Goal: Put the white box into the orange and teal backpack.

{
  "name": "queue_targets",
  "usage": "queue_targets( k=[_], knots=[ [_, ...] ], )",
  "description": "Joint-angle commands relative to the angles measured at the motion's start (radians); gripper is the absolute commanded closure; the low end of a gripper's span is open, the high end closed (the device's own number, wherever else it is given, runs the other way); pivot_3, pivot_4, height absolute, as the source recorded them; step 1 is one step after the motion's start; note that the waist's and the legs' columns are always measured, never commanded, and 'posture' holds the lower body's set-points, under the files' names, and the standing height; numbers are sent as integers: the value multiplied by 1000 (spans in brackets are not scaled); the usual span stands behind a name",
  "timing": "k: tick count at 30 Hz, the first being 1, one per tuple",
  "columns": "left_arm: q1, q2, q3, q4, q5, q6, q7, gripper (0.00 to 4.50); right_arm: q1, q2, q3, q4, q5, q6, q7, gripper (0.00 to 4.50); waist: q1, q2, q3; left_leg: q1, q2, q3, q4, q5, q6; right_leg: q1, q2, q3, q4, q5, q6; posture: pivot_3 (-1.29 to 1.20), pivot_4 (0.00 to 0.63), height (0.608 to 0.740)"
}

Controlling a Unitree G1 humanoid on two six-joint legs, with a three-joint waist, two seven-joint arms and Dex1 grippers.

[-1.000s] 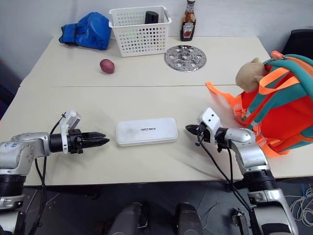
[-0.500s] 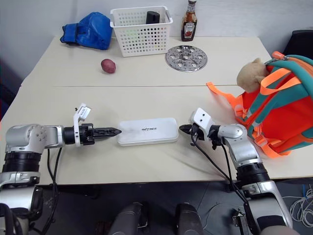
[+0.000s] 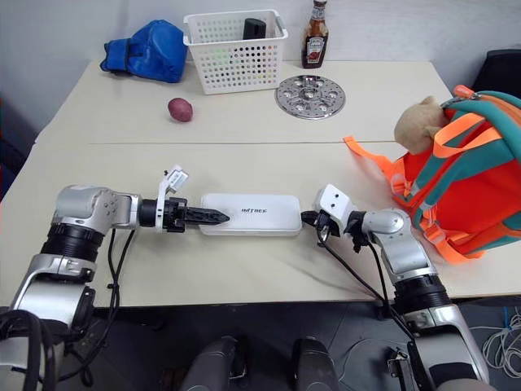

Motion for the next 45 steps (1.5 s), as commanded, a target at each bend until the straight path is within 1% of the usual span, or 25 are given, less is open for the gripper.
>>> queue_targets(
  k=[1,2,5,8,9,13,14,18,20,23,25,26,29,31,34,37,38,39,42,45],
  knots=[
    [-58,0,-13,41,18,-28,-52,28,11,-6,-3,-52,4,-2,-3,4500,-1,0,0,0,0,0,0,0,0,0,0,0,0,0,0,0,150,740],
    [-69,-1,-18,55,23,-33,-67,28,13,-5,-4,-57,4,0,-4,4500,-1,0,0,0,0,0,0,0,0,0,1,0,0,0,0,0,150,740],
    [-84,2,-28,70,24,-35,-116,626,18,-3,-7,-66,4,5,-7,4500,-3,0,0,0,0,0,0,0,0,0,1,0,0,0,0,0,150,740],
    [-87,5,-30,66,19,-27,-152,1527,24,-2,-10,-73,6,10,-11,4500,-3,0,0,0,0,0,0,0,0,0,1,0,0,0,0,0,150,740],
    [-85,2,-26,62,19,-26,-152,1882,29,-1,-11,-81,7,12,-12,4500,-3,0,0,0,0,0,0,0,0,0,1,0,0,0,0,0,150,740],
    [-76,-10,-3,50,14,-24,-151,3030,48,1,-13,-108,13,21,-13,4500,-3,0,0,0,1,0,1,0,0,0,0,0,0,0,0,0,150,740],
    [-68,-9,10,37,4,-22,-154,3104,56,0,-17,-125,18,29,-15,4500,-3,0,0,0,1,0,1,0,0,0,0,0,0,0,0,0,150,740],
    [-36,2,75,-35,-42,12,-147,3104,101,-12,-59,-210,52,81,-32,4500,-2,0,0,0,1,0,0,0,0,0,0,0,0,0,0,0,150,740],
    [-8,13,128,-99,-74,44,-128,3104,146,-38,-116,-291,80,138,-58,4500,-2,0,0,0,1,-1,0,0,0,0,-1,0,0,0,0,0,150,740],
    [51,29,227,-238,-147,104,-95,3104,229,-85,-242,-441,164,285,-97,4500,-1,0,0,-1,1,-1,0,0,0,0,-1,0,0,0,0,0,150,740],
    [99,42,281,-352,-206,154,-80,3104,302,-120,-358,-545,243,417,-120,4141,2,0,0,-1,1,-2,1,0,0,0,-2,0,0,0,0,0,150,740],
    [144,45,326,-453,-241,169,-56,3104,375,-150,-458,-610,281,492,-121,3899,6,0,0,-1,1,-2,1,0,0,0,-2,0,-1,0,0,0,150,740],
    [223,17,430,-627,-322,218,22,3104,521,-206,-667,-731,373,646,-131,2892,21,0,0,-1,1,-4,-1,0,0,2,-2,0,-4,0,0,0,150,740],
    [252,-17,469,-688,-344,227,87,3104,575,-220,-778,-774,432,733,-145,2154,26,0,0,0,1,-4,0,0,0,3,-2,0,-6,0,0,0,150,740],
    [274,-75,527,-755,-373,224,188,3104,604,-236,-912,-793,488,831,-180,1100,28,0,0,0,0,-4,0,1,1,4,-2,1,-6,0,0,0,150,740],
    [273,-132,566,-788,-396,210,281,3104,553,-235,-968,-764,523,895,-258,139,30,0,0,0,0,-4,0,1,0,4,-2,3,-6,0,-1,0,150,740],
    [272,-149,573,-795,-400,206,311,3104,524,-228,-975,-749,531,911,-290,37,29,0,0,0,0,-3,0,1,0,4,-2,3,-6,0,-1,0,150,740],
    [271,-162,577,-802,-406,205,334,3104,505,-224,-980,-739,537,922,-311,37,28,0,0,0,0,-3,0,1,0,3,-2,3,-6,0,-1,0,150,740],
    [280,-202,577,-836,-431,189,395,3104,422,-205,-920,-670,493,889,-409,37,26,0,0,0,0,-2,-1,2,1,2,-2,3,-6,0,-1,0,150,740],
    [295,-210,569,-862,-451,175,427,3104,331,-169,-897,-610,511,891,-471,37,25,0,0,0,0,-2,-1,2,1,2,-1,3,-5,0,-1,0,150,740]
  ],
)
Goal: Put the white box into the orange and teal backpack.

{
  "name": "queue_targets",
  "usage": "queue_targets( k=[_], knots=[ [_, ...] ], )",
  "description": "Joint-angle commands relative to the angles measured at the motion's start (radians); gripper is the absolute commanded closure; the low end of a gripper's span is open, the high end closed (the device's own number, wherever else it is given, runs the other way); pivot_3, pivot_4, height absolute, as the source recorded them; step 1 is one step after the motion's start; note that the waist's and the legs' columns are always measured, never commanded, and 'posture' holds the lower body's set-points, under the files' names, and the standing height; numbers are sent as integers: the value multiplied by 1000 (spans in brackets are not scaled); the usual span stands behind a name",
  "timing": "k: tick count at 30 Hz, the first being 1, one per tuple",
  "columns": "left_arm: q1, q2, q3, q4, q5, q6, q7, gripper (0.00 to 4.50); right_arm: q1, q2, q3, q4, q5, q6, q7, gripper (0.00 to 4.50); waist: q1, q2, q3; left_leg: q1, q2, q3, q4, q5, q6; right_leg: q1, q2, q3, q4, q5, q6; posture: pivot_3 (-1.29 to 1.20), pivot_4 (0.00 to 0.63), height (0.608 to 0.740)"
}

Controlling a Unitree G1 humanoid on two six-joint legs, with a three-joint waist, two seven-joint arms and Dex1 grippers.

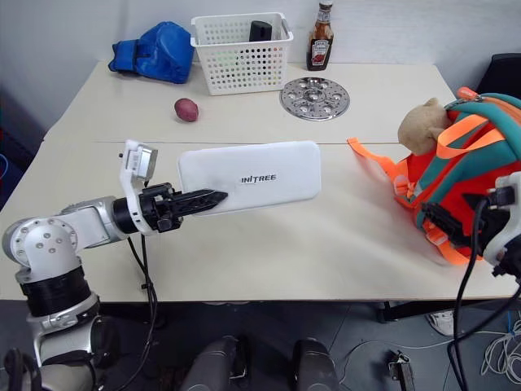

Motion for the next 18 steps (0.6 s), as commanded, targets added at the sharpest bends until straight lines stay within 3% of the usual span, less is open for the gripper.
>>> queue_targets(
  k=[1,7,8,10,18],
  knots=[
    [9,1,14,-66,-60,-38,26,3104,-89,39,9,60,22,-15,-77,37,-1,0,0,0,0,0,0,0,0,0,0,0,1,0,0,0,150,740],
    [20,27,21,-69,-94,-61,73,3104,-339,172,63,322,-7,-156,-214,37,-6,0,0,1,0,2,1,1,0,-1,1,1,1,0,0,0,150,740],
    [22,35,24,-67,-101,-64,79,3104,-355,184,76,349,-19,-197,-216,211,-5,0,0,1,0,2,1,1,0,-1,1,1,1,0,0,0,150,740],
    [28,47,25,-66,-112,-70,87,3104,-358,194,99,375,-32,-256,-209,629,0,0,0,0,0,2,0,1,0,-1,1,1,1,0,0,0,150,740],
    [51,91,30,-51,-137,-113,120,3104,-317,231,160,343,20,-352,-156,3471,-4,0,0,0,0,1,0,1,0,-1,1,1,1,0,1,0,150,740]
  ],
)
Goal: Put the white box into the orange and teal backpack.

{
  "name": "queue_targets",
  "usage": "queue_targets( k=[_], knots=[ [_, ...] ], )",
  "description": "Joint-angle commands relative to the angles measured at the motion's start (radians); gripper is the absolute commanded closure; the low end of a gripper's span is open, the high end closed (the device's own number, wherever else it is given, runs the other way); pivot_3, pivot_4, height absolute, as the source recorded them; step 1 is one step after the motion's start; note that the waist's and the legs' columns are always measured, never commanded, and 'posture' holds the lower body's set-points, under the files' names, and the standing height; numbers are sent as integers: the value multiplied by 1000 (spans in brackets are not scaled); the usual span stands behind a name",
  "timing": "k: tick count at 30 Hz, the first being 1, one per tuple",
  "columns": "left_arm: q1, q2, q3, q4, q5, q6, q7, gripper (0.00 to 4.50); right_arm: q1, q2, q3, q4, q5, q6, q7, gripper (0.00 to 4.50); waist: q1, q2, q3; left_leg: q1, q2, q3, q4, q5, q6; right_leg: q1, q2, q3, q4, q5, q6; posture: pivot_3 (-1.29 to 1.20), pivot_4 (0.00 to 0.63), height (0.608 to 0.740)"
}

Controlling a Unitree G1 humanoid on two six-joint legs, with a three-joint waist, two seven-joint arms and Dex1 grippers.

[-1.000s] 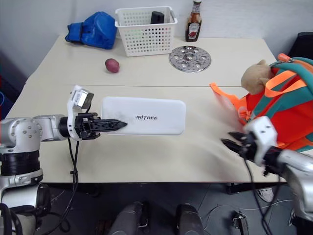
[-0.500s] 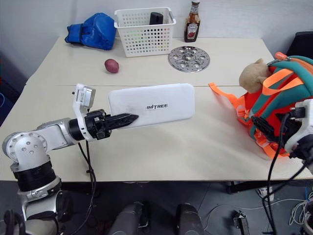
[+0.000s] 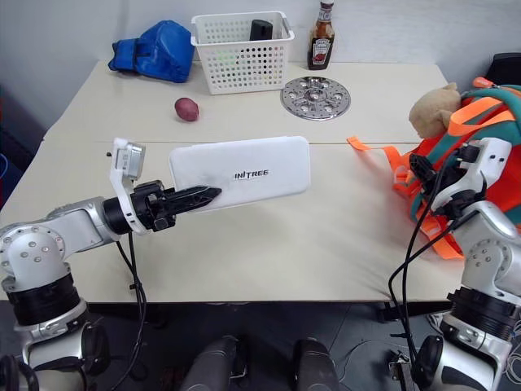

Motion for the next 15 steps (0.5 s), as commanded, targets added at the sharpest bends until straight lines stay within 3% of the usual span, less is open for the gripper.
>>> queue_targets(
  k=[1,3,9,15],
  knots=[
    [5,20,21,-16,-37,-47,4,3104,10,-3,5,-47,44,-39,34,3858,-1,0,0,0,0,0,0,0,0,0,0,0,0,0,0,0,150,740],
    [9,33,20,-9,-29,-67,4,3104,17,-12,11,-57,64,-44,62,4463,-3,0,0,0,0,0,0,0,0,0,0,0,0,0,0,0,150,740],
    [-1,115,25,70,13,-150,-22,3104,52,-125,90,-135,175,19,283,4489,-2,0,0,0,0,0,-1,0,0,-1,0,0,0,0,0,0,150,740],
    [-49,227,-28,168,87,-259,-101,3104,-12,-238,171,-182,332,118,496,4489,-1,1,0,0,1,1,-2,0,0,-2,0,0,-1,0,0,0,150,740]
  ],
)
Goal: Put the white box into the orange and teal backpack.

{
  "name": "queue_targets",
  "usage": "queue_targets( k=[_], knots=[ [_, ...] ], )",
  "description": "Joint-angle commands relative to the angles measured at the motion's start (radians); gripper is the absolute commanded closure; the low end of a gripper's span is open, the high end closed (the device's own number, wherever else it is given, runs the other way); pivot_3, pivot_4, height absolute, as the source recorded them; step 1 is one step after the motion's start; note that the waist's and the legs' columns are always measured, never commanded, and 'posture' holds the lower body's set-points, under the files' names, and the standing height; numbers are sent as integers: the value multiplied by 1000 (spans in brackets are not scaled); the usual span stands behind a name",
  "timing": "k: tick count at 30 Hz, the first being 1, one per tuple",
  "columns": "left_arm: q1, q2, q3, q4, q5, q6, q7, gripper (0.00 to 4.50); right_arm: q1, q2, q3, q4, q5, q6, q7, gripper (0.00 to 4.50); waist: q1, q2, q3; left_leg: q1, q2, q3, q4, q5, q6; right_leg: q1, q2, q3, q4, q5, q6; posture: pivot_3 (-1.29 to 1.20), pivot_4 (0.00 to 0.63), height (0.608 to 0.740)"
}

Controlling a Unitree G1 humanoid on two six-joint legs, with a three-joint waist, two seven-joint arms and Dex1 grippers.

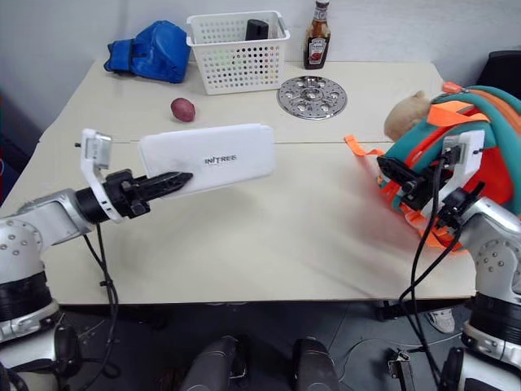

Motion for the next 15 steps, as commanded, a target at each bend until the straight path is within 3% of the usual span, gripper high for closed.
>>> queue_targets(
  k=[1,7,11,15],
  knots=[
    [-63,54,-18,32,33,-87,-72,3104,-52,-79,49,-113,158,74,180,4489,1,0,0,0,0,0,0,0,0,0,0,0,0,0,0,0,150,740],
    [-127,116,-61,90,72,-156,-165,3104,-64,-207,106,-223,366,204,425,4489,3,-1,1,-1,1,-1,-1,-2,-1,-1,0,-1,-1,0,0,0,150,740],
    [-144,158,-76,102,90,-194,-231,3104,-95,-261,133,-232,467,269,505,4489,2,-1,1,-1,1,0,-1,-3,0,-1,-1,-1,-4,0,0,0,150,740],
    [-144,207,-60,115,72,-216,-324,3104,-63,-303,176,-244,426,251,585,4489,3,-2,1,-2,1,0,-1,-4,1,0,-1,-1,-5,0,0,0,150,740]
  ],
)
